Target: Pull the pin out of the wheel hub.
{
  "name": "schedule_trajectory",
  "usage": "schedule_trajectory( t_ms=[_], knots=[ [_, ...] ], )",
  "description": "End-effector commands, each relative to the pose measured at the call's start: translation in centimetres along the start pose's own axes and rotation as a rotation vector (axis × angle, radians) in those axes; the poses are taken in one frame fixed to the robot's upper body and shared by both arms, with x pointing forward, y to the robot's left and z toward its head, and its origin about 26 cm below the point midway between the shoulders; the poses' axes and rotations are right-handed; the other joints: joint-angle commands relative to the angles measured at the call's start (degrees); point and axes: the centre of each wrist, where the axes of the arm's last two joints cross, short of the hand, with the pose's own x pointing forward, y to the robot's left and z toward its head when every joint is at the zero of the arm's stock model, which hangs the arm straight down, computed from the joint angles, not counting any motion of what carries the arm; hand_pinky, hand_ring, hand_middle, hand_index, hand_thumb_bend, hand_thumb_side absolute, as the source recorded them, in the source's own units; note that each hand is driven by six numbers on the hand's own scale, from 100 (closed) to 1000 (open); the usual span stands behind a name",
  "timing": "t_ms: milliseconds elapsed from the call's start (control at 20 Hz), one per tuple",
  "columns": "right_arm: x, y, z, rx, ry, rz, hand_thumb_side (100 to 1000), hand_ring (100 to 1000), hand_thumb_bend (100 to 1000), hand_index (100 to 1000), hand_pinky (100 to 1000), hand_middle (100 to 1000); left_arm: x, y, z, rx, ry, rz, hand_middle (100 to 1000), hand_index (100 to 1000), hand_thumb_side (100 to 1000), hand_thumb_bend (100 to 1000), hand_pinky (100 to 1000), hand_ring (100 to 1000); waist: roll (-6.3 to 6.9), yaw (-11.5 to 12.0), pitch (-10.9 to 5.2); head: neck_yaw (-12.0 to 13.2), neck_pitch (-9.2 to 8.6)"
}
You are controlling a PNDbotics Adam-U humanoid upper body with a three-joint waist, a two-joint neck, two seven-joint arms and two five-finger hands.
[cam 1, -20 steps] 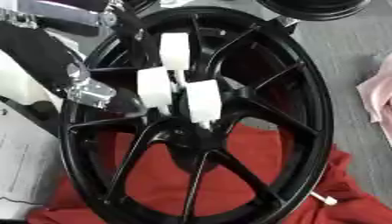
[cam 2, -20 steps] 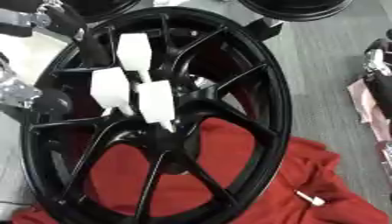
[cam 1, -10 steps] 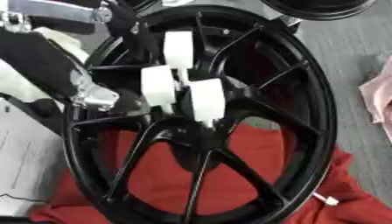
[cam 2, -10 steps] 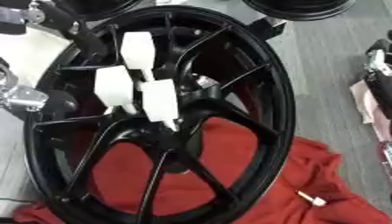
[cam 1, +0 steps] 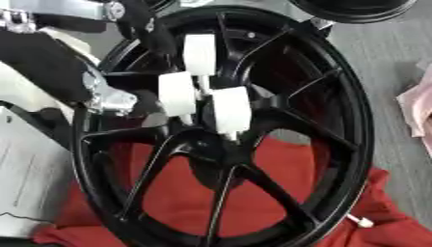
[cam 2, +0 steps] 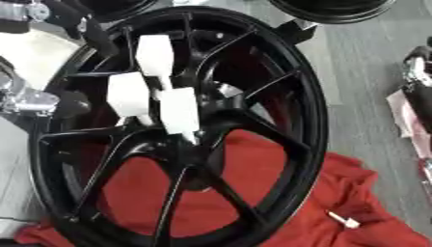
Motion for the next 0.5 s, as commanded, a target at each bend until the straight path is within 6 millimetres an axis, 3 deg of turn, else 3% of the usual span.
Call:
schedule_trajectory(
  t_ms=[50,500],
  knots=[
    [0.59,-0.14,-0.20,0.005,-0.023,-0.005,523,761,100,843,809,692,-0.47,0.51,0.36,0.017,0.032,-0.002,756,879,724,423,824,837,-0.17,-0.12,-0.95,0.26,-0.29],
    [0.65,0.00,-0.23,0.004,-0.026,-0.017,523,762,100,843,810,693,-1.17,0.18,-0.49,-0.008,0.038,0.026,740,896,756,424,813,821,0.02,-0.69,-0.12,0.69,-0.52]
  ],
)
